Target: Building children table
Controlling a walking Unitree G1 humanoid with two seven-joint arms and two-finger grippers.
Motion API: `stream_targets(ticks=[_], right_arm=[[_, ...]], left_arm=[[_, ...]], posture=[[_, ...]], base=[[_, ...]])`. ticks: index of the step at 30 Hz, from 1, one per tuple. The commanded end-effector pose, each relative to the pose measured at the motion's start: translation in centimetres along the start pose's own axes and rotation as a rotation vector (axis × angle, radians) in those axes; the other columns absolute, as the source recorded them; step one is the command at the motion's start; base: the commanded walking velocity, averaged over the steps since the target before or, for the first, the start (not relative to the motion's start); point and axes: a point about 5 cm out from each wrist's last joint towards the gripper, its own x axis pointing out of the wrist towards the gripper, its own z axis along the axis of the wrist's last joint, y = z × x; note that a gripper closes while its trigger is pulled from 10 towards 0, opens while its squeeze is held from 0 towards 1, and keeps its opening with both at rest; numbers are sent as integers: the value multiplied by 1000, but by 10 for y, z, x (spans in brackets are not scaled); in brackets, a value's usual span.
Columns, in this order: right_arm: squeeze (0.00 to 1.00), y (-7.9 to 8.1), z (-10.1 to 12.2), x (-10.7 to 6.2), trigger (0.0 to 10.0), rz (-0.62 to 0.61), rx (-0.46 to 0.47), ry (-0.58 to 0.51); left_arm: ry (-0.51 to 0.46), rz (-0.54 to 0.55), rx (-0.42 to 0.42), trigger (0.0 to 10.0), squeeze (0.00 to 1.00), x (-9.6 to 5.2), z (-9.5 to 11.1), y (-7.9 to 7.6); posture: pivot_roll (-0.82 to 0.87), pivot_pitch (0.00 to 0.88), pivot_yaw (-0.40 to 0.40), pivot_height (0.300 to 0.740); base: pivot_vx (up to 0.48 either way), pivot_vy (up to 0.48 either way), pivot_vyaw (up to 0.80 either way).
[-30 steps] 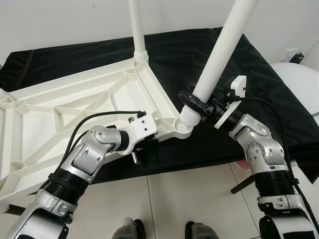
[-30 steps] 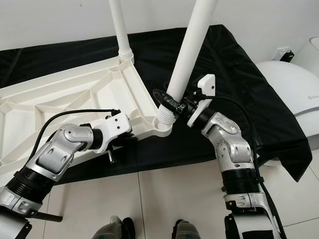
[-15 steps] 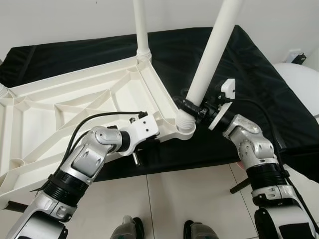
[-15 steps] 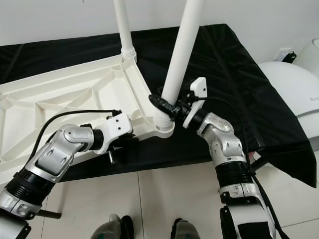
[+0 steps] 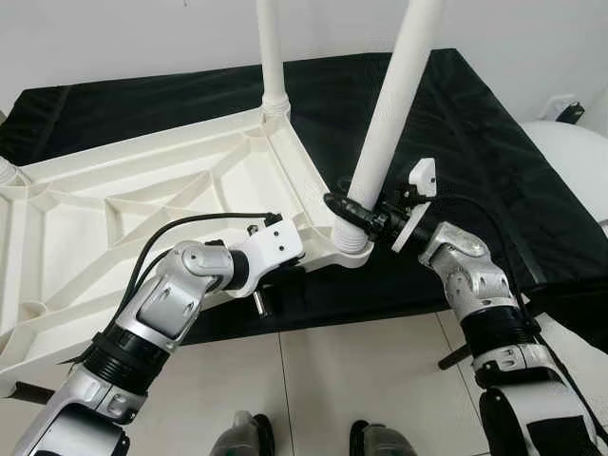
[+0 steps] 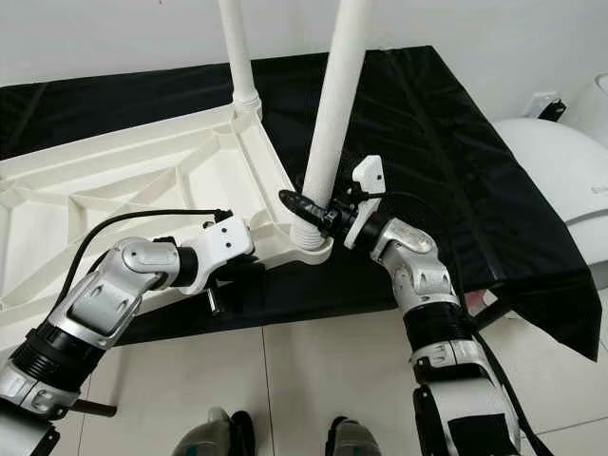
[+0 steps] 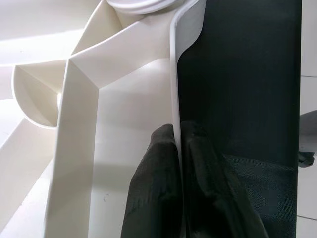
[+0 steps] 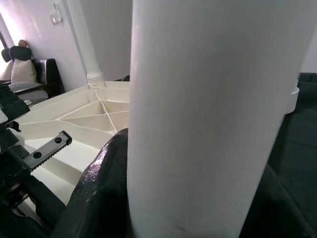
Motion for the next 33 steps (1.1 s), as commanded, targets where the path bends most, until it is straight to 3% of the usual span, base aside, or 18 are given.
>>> stream_targets(ticks=[1, 12, 33], right_arm=[[0, 1, -2, 0, 10000, 18, -20, 22], [0, 1, -1, -11, 10000, 24, -95, 34], [0, 1, -18, -18, 10000, -81, -45, -3]], left_arm=[[9, 37, 31, 10000, 0, -5, 1, 4], [11, 59, 24, 10000, 0, -5, 2, 9], [1, 71, 31, 10000, 0, -6, 8, 15]], posture=[[-79, 125, 37, 740], [-95, 145, 43, 740], [-106, 162, 59, 740]], base=[[0, 0, 0], [0, 0, 0], [0, 0, 0]])
